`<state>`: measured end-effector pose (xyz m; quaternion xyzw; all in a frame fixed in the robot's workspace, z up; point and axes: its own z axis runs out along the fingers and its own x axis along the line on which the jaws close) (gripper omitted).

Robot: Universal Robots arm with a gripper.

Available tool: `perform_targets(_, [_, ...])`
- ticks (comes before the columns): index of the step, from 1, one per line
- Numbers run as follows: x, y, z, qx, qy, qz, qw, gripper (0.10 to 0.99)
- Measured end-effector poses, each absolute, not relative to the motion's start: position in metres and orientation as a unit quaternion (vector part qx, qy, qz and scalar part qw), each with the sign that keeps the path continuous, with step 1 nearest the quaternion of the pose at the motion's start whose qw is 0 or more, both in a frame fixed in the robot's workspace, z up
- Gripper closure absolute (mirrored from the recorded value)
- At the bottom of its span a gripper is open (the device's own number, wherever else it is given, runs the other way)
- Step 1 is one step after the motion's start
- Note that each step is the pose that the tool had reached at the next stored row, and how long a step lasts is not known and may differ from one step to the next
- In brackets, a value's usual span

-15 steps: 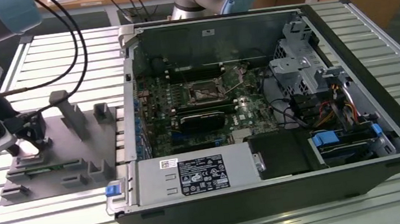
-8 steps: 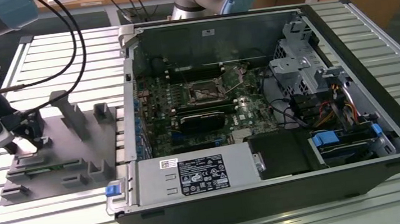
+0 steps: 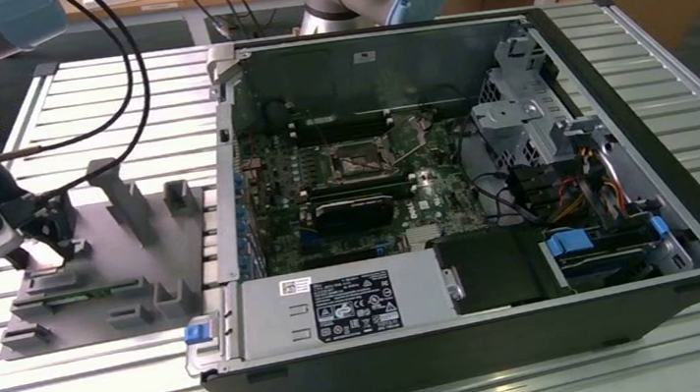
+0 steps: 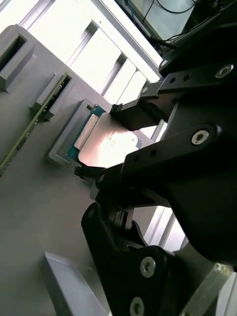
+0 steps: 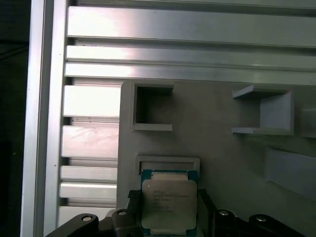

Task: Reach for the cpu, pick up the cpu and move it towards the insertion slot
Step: 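Pick up the cpu and move it towards the insertion slot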

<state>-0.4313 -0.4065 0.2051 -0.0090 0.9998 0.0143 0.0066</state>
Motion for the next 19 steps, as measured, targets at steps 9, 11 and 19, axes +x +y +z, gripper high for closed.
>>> perform_targets(9, [-0.431, -0.406, 0.211, -0.009, 1.000, 0.014, 0.007, 0.545])
perform_targets(11, [-0.431, -0.406, 0.213, -0.009, 1.000, 0.015, 0.007, 0.545])
perform_targets(19, [-0.431, -0.406, 0.221, -0.009, 1.000, 0.015, 0.007, 0.545])
